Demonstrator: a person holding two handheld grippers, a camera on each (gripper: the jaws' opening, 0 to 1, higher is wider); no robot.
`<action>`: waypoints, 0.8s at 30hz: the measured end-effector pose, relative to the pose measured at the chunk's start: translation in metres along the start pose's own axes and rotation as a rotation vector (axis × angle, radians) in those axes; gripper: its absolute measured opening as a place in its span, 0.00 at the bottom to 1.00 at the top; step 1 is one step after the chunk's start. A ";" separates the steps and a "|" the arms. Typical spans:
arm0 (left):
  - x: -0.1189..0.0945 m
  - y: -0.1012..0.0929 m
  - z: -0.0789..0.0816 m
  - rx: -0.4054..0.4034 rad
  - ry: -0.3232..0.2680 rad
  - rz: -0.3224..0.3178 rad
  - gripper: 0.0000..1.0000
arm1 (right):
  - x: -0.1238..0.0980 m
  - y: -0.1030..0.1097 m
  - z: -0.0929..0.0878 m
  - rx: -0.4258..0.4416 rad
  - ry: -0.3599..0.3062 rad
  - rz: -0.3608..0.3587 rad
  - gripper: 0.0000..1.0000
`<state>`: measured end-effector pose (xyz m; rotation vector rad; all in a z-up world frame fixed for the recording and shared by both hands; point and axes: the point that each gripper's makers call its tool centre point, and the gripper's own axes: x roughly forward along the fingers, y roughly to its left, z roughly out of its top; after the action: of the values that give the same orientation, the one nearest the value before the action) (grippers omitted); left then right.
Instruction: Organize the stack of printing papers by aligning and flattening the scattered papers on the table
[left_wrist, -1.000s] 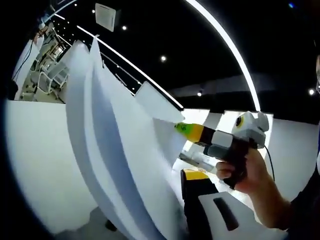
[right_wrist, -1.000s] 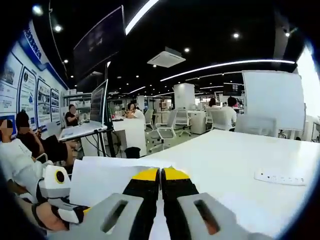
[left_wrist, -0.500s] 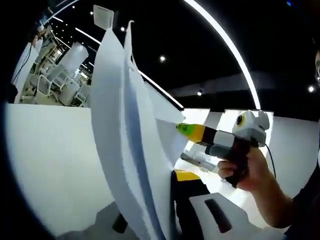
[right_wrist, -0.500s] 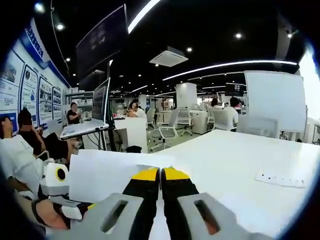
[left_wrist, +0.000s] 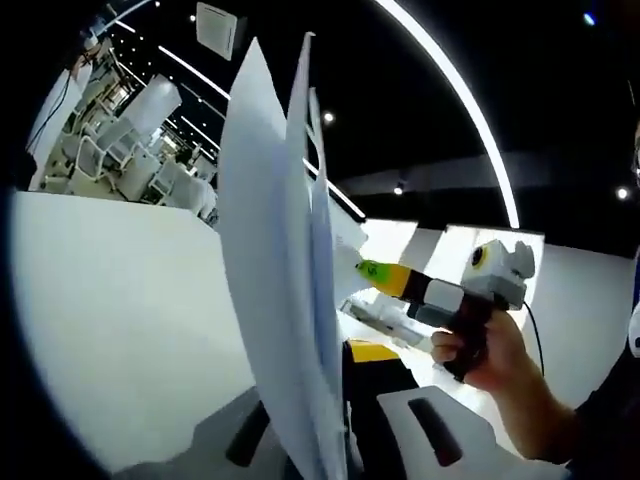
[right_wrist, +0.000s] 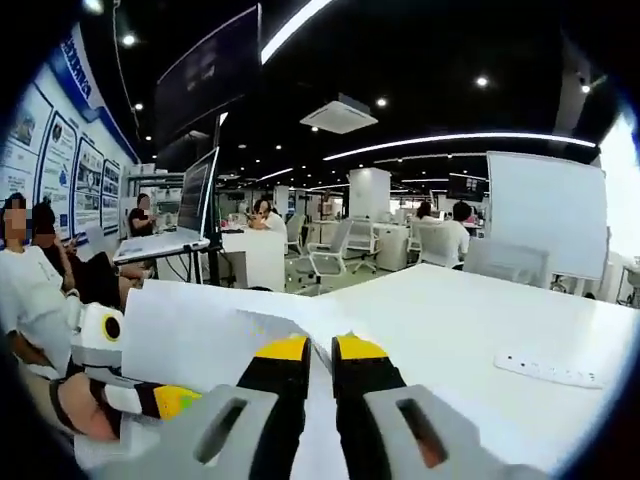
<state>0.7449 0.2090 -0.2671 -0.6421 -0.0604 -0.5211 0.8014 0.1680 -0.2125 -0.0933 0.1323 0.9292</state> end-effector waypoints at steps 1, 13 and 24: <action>0.000 0.000 0.000 -0.002 0.000 0.000 0.06 | -0.001 -0.001 0.000 0.002 -0.001 -0.001 0.06; -0.001 0.000 0.001 -0.008 -0.003 -0.005 0.06 | -0.008 -0.017 0.000 -0.025 0.004 -0.047 0.07; -0.001 0.001 0.001 -0.006 -0.001 0.000 0.06 | -0.015 -0.029 -0.006 -0.026 0.010 -0.073 0.07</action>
<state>0.7451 0.2107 -0.2671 -0.6478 -0.0603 -0.5211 0.8151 0.1381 -0.2153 -0.1264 0.1249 0.8583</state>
